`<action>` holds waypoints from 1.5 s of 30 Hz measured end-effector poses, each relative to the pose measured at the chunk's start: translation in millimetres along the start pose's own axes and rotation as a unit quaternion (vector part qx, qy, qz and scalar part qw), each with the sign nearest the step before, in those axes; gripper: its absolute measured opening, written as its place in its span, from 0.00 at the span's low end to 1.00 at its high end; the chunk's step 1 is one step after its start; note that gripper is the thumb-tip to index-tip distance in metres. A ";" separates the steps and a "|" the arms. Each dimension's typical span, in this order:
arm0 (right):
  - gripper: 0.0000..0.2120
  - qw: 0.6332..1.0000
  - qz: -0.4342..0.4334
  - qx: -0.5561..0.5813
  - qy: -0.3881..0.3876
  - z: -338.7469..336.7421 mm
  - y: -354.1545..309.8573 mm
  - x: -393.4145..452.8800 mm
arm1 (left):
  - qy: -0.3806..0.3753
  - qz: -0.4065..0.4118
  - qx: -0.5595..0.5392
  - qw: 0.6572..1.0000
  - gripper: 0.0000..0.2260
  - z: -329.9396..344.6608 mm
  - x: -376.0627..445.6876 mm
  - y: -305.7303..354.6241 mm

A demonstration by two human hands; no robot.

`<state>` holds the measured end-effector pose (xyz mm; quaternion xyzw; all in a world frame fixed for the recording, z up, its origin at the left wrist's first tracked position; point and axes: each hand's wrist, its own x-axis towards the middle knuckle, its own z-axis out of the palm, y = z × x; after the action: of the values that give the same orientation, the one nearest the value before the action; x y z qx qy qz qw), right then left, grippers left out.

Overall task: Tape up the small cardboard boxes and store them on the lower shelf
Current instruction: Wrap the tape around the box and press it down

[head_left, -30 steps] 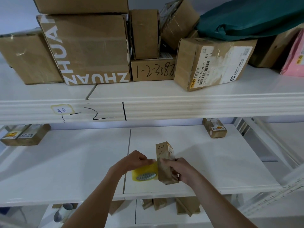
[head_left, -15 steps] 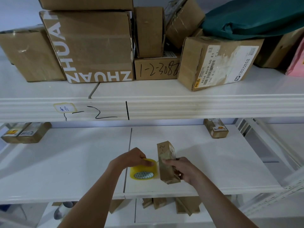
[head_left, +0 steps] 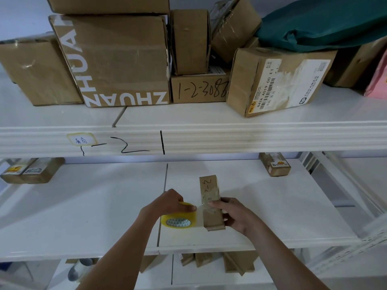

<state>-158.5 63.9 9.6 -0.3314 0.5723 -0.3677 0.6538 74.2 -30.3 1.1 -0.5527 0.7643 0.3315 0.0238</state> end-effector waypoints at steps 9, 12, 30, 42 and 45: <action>0.28 0.995 -0.014 0.066 -0.077 8.4 1.9 -1.4 | 0.036 0.008 -0.060 0.998 0.28 3.4 0.3 5.8; 0.29 0.993 -0.016 0.063 -0.102 9.7 0.9 -1.9 | 0.054 0.011 -0.052 0.997 0.25 2.7 -0.3 4.8; 0.25 0.979 0.010 -0.180 0.091 31.9 -8.1 2.9 | 0.101 -0.024 0.056 0.993 0.28 11.8 -2.2 17.6; 0.16 0.985 0.007 -0.109 0.135 32.5 0.3 17.5 | 0.092 -0.013 0.035 0.995 0.25 3.3 -2.2 21.6; 0.12 0.984 -0.004 -0.105 0.144 24.9 0.5 16.8 | 0.036 0.009 -0.047 0.998 0.21 -5.1 -5.1 9.3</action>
<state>-132.5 50.0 3.8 -0.3440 0.6942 -0.3521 0.5252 69.8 -27.3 11.7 -0.5583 0.7530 0.3467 -0.0328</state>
